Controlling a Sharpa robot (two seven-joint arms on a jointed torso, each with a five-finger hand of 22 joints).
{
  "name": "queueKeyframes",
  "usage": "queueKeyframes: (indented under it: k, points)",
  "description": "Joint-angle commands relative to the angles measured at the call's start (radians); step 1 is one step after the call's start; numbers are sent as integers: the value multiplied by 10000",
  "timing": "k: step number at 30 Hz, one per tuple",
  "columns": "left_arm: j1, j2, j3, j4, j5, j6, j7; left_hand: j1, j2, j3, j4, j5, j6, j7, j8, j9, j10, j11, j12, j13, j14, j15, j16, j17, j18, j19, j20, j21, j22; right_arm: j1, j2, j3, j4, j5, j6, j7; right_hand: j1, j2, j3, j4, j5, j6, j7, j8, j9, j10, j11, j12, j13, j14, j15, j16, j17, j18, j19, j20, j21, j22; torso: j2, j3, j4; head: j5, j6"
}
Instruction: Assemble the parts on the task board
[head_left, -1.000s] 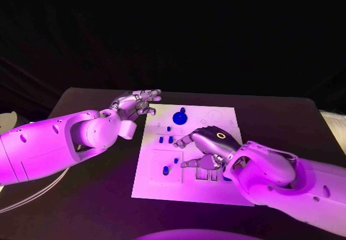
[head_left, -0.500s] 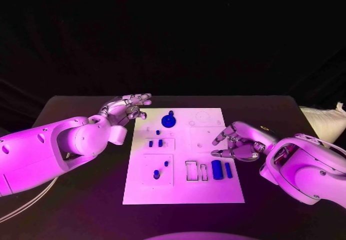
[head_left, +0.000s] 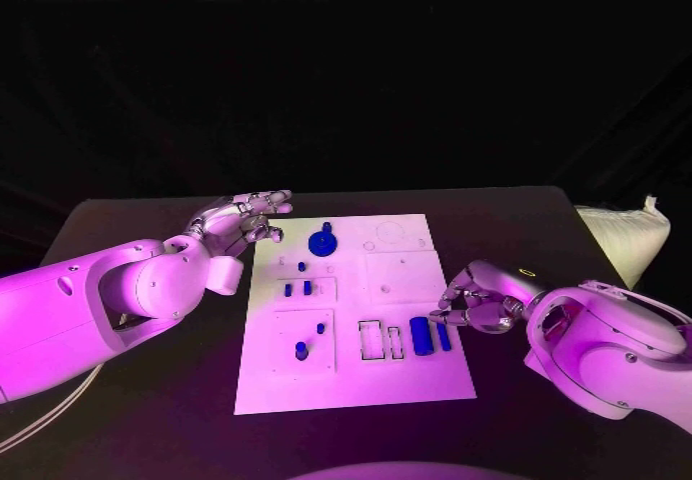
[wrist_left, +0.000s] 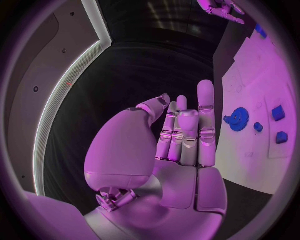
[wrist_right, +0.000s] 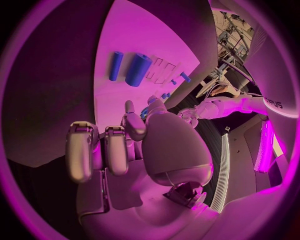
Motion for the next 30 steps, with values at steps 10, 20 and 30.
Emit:
queueKeyframes:
  k: [10,20,30]
  points:
    - [4,-16,-5,11,-43,193,55,22,77,14,-57,38,-88,9,47,-4,-46,-6,35,10,-80,-8,-55,-10,106,-14,25,-32,-16,-350,572,-25,-342,-1136,757,-530,-92,143,-208,6,-220,-136,-15,65,114,-90,25,110,790,789,-5,75,1170,-81,334,16,91,771,5,-6,-2,28,-30]
    - [4,-34,-6,14,-43,207,47,22,77,14,-57,38,-88,9,47,-4,-46,-6,35,10,-80,-8,-55,-10,106,-14,25,-32,-16,-477,914,-26,-592,-1289,1179,-526,-162,150,-353,15,-441,-185,-10,97,213,-33,34,310,1103,816,6,173,1337,-112,378,29,193,910,16,-9,-5,68,-53]
    - [4,-61,-7,24,-43,217,40,11,90,6,-55,37,-85,10,63,-1,-59,-6,76,19,-88,-6,-44,-12,108,-19,29,-40,-18,-654,1415,-27,-970,-1336,1448,-531,-298,172,-526,18,-787,-218,-12,148,343,-44,39,321,1274,820,16,207,1389,-121,384,43,229,963,17,-11,10,112,-100]
